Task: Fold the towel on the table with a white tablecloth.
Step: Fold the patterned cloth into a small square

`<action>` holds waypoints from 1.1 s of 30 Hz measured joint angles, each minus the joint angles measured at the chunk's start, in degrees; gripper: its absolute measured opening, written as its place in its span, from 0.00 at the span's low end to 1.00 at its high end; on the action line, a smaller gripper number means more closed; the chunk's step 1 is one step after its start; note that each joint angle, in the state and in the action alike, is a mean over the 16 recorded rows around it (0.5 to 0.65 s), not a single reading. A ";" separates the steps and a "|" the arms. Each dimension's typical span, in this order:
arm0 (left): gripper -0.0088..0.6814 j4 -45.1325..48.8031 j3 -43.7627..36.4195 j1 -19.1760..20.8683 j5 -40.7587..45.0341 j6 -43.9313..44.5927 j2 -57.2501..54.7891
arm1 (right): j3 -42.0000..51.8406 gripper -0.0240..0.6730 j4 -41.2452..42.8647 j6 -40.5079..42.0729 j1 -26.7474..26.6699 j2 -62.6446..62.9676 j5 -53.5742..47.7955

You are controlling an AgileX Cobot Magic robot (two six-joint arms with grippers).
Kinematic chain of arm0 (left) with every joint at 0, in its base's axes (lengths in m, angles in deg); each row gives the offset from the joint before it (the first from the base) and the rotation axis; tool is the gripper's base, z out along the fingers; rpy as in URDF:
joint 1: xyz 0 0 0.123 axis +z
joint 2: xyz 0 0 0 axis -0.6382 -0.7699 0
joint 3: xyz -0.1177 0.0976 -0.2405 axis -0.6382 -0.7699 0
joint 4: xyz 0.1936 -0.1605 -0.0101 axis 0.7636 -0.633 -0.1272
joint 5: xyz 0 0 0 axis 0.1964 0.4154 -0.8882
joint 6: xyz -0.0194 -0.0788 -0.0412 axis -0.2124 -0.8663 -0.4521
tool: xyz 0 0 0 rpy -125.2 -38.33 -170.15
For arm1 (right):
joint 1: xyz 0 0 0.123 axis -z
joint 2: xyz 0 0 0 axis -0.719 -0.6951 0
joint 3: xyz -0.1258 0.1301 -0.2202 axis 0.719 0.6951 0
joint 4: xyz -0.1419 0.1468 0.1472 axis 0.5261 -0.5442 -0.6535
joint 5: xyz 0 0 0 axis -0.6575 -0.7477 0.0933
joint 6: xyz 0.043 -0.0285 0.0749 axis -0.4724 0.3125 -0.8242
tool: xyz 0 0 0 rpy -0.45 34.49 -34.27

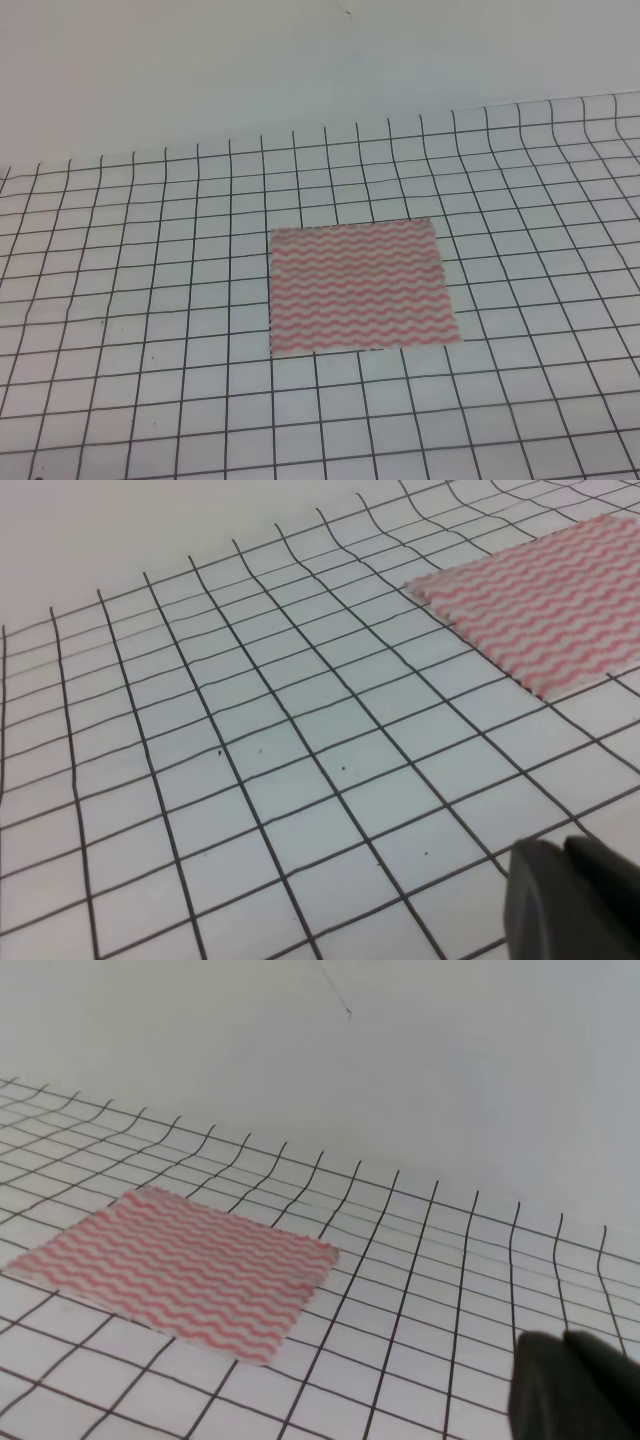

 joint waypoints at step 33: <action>0.01 0.00 0.00 0.00 0.00 0.00 0.00 | 0.00 0.03 -0.40 0.00 0.00 0.00 0.00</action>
